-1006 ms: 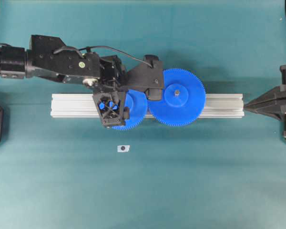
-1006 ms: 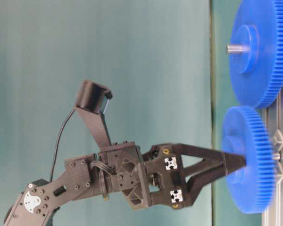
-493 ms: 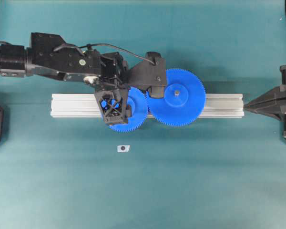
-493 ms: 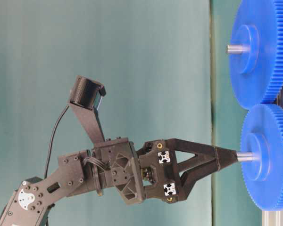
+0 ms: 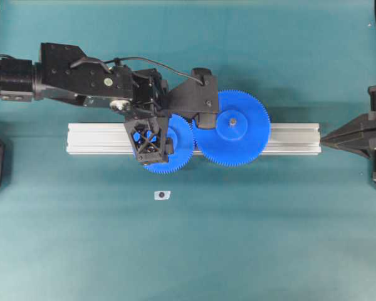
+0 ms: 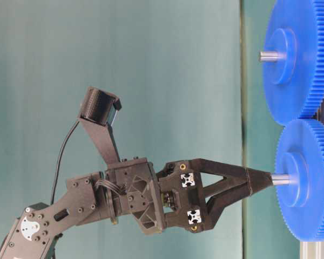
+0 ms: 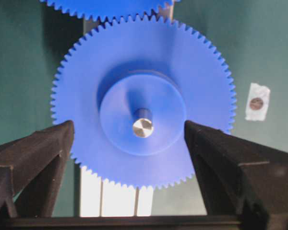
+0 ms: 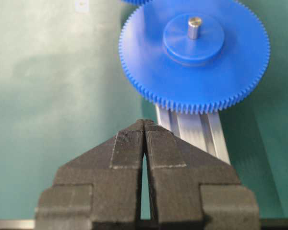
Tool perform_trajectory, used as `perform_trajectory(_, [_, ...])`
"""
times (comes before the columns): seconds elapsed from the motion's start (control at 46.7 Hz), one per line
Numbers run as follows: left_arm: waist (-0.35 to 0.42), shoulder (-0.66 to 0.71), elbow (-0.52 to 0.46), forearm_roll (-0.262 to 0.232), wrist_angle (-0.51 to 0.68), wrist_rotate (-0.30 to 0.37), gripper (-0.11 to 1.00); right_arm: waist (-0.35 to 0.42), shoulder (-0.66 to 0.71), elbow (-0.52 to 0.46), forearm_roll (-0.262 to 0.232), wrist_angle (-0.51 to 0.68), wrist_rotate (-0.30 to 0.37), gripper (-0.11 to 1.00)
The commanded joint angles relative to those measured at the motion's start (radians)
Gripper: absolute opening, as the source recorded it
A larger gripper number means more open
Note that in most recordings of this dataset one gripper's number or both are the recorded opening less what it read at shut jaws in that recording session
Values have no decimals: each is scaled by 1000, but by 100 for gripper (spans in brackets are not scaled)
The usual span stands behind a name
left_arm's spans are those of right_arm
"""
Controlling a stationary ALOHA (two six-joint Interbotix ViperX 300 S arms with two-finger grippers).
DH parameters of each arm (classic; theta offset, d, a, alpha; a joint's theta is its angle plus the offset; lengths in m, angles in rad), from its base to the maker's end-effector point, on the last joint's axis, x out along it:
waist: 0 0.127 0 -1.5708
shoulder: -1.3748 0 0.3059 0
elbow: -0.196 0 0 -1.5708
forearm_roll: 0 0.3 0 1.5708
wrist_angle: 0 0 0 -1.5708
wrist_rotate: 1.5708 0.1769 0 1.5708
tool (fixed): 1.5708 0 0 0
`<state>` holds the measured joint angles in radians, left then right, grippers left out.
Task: Insert the small gear onto the shaft.
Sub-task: 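Push the gear onto the shaft and open the left gripper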
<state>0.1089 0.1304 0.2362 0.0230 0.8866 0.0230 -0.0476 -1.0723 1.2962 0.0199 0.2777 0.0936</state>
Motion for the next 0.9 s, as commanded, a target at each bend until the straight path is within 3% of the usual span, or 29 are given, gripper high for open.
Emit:
perform_trajectory(0.0, [-6,-23,-26,3,-5,-2,88,-2,5,-11,2,-9,9,4])
perform_trajectory(0.878, [-66,-144,-37,3,43,-21,88,-2,5,-12,2,-11,9,4])
